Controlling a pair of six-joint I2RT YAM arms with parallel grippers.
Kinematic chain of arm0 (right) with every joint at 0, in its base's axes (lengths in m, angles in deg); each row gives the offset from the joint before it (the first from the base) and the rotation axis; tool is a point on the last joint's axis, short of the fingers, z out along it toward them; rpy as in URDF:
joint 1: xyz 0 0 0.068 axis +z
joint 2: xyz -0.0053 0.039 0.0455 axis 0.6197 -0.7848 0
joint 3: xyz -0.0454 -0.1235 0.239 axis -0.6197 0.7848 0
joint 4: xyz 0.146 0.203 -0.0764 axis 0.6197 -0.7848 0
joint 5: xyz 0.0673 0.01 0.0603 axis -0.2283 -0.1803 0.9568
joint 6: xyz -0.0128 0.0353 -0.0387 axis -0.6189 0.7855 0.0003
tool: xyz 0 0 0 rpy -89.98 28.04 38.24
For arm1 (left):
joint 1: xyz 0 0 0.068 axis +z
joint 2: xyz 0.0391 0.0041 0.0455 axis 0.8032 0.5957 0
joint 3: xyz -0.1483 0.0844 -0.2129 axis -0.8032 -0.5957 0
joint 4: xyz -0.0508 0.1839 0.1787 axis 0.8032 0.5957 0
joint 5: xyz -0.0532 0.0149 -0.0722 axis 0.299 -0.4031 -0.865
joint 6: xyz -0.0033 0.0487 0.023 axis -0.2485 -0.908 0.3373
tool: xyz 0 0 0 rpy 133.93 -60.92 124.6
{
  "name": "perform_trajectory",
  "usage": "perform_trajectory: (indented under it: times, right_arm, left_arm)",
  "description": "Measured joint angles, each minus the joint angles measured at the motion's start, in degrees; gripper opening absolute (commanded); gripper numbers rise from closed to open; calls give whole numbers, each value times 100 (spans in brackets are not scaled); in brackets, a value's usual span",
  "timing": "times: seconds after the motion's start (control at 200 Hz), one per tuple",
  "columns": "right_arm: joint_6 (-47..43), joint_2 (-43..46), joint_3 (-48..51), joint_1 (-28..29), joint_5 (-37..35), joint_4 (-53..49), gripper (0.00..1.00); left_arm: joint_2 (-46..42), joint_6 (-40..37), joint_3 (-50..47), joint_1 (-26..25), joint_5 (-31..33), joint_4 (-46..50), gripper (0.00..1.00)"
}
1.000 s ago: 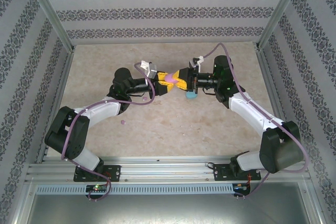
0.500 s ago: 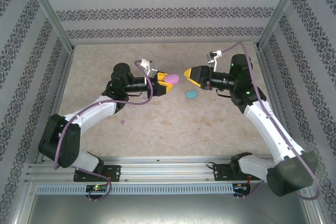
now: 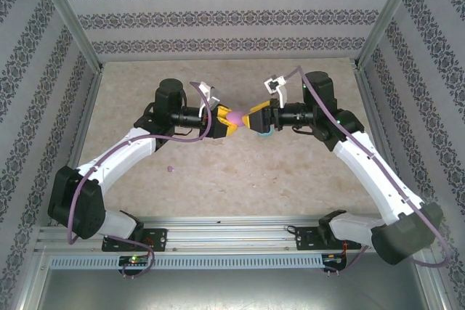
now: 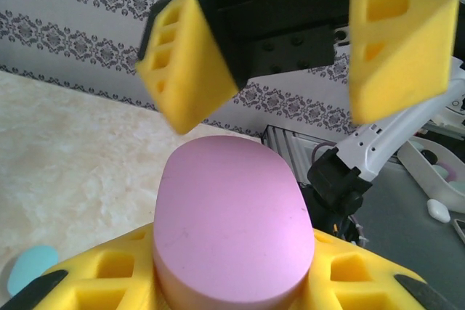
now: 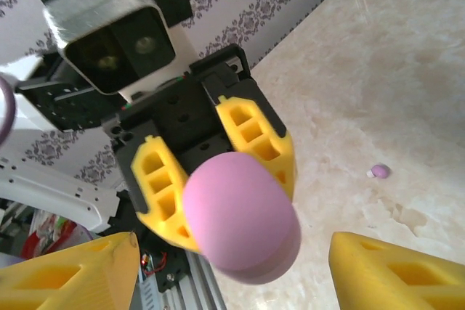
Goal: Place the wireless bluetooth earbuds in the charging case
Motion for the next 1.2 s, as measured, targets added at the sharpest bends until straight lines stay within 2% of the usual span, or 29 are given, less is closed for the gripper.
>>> perform_trajectory:
  times: [0.25, 0.664, 0.764, 0.959, 1.204]
  right_arm:
    - [-590, -131, -7, 249, 286, -68, 71]
    - [-949, -186, -7, 286, 374, -55, 57]
    - [-957, -216, -7, 299, 369, -52, 50]
    - [-887, -221, -9, 293, 358, 15, 35]
    - [-37, -216, 254, 116, 717, 782, 36]
  left_arm:
    - [-22, 0, 52, 0, -192, 203, 17]
    - [-37, 74, 129, 0, -407, 238, 17]
    - [-52, 96, 129, 0, -424, 238, 17]
    - [-114, 179, 129, 13, -424, 271, 16]
    - [-229, 210, 116, 44, -267, 273, 15]
